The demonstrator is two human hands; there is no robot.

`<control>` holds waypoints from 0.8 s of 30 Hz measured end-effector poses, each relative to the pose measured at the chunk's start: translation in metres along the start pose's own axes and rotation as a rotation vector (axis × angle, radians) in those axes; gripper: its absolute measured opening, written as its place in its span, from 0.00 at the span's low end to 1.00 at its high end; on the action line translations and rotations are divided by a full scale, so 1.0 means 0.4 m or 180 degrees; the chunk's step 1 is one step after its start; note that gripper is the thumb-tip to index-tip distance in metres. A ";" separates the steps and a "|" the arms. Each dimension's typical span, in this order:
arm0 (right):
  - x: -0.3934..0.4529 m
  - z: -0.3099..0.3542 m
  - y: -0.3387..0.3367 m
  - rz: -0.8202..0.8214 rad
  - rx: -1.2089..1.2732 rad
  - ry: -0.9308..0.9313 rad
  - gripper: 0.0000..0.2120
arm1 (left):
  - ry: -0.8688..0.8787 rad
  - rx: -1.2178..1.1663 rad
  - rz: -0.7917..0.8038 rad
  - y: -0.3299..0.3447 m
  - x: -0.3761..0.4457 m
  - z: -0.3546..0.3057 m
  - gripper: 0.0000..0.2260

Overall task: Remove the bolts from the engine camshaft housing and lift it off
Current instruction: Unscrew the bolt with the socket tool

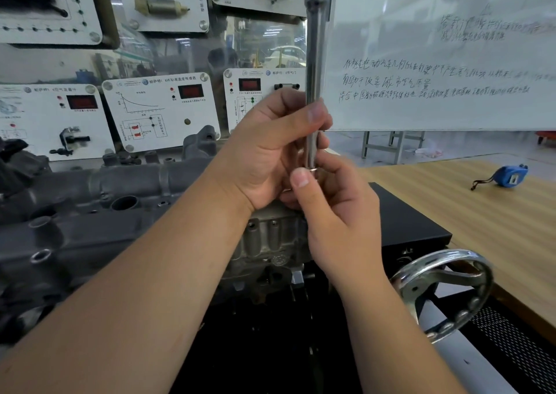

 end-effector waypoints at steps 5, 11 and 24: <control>0.005 -0.001 -0.001 0.0019 0.0030 -0.0042 0.07 | -0.0181 -0.0026 0.0150 0.014 -0.003 0.004 0.09; 0.009 -0.001 0.003 0.0271 0.0333 0.0099 0.10 | -0.0273 -0.0129 0.0224 0.019 -0.007 -0.001 0.10; 0.006 0.004 0.008 0.0226 0.0069 -0.0014 0.08 | -0.0301 -0.0200 0.0218 0.025 -0.010 -0.002 0.12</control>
Point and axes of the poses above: each hand's wrist, its own x-axis towards the middle knuckle, its own y-axis out of the palm, z = x × y, the point moved 5 cm from there along x, towards the middle knuckle, and after that the axes turned 14 degrees about y, right-handed, at the moved point
